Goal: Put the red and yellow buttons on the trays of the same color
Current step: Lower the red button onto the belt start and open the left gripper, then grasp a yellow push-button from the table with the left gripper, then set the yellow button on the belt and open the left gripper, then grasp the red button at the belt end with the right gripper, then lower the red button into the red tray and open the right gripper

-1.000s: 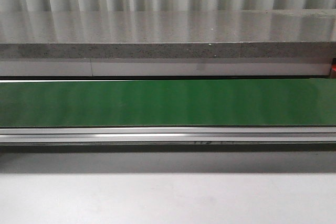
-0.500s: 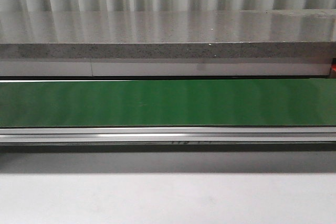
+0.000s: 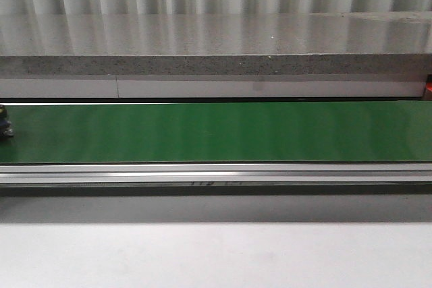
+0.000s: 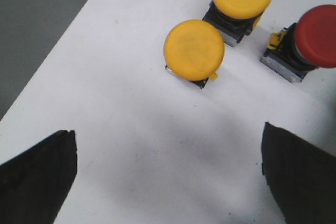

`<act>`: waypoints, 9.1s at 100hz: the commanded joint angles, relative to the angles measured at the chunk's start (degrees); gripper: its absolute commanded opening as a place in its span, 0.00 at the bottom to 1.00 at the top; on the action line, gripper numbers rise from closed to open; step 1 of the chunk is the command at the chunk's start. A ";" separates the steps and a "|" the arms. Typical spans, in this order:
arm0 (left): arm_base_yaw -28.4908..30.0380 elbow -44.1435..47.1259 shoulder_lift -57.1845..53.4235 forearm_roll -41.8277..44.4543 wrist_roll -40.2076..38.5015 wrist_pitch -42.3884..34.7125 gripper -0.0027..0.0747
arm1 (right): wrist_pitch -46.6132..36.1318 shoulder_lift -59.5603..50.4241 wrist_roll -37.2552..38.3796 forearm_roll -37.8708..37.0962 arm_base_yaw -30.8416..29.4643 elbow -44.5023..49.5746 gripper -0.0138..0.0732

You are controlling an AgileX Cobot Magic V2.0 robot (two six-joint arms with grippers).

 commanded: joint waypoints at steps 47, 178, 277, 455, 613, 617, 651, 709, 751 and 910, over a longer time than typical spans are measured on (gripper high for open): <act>0.29 -11.81 11.23 1.92 -0.37 -1.94 0.91 | -3.51 0.00 -0.38 0.17 0.20 -1.43 0.08; -9.23 -13.51 -8.94 2.19 3.56 7.98 0.01 | -3.51 0.00 -0.38 0.17 0.20 -1.43 0.08; -23.66 -0.67 -8.62 0.61 5.16 3.98 0.01 | -3.51 0.00 -0.38 0.17 0.20 -1.43 0.08; -34.62 23.93 -60.21 -0.13 5.02 -1.34 0.59 | -3.53 0.00 -0.38 0.17 0.20 -1.43 0.08; -34.62 27.55 -64.81 -0.13 5.02 -1.48 0.01 | -0.67 24.24 -3.82 1.39 8.33 -11.77 0.89; -34.62 27.55 -64.81 -0.13 5.02 -1.48 0.01 | -0.89 26.90 -3.88 1.39 8.73 -12.91 0.89; -34.62 27.55 -64.81 -0.13 5.02 -1.26 0.01 | -3.76 43.25 -5.70 1.39 12.95 -20.69 0.89; -34.62 27.55 -64.81 -0.13 5.02 -1.15 0.01 | -11.26 54.85 -6.68 1.33 14.22 -24.46 0.76; -34.62 27.55 -64.81 -0.13 5.02 -1.07 0.01 | -1.70 54.96 -6.62 1.29 8.57 -32.29 0.38; -34.62 27.55 -64.81 -0.13 5.02 -1.07 0.01 | -12.39 84.95 3.99 1.29 -31.47 -55.36 0.38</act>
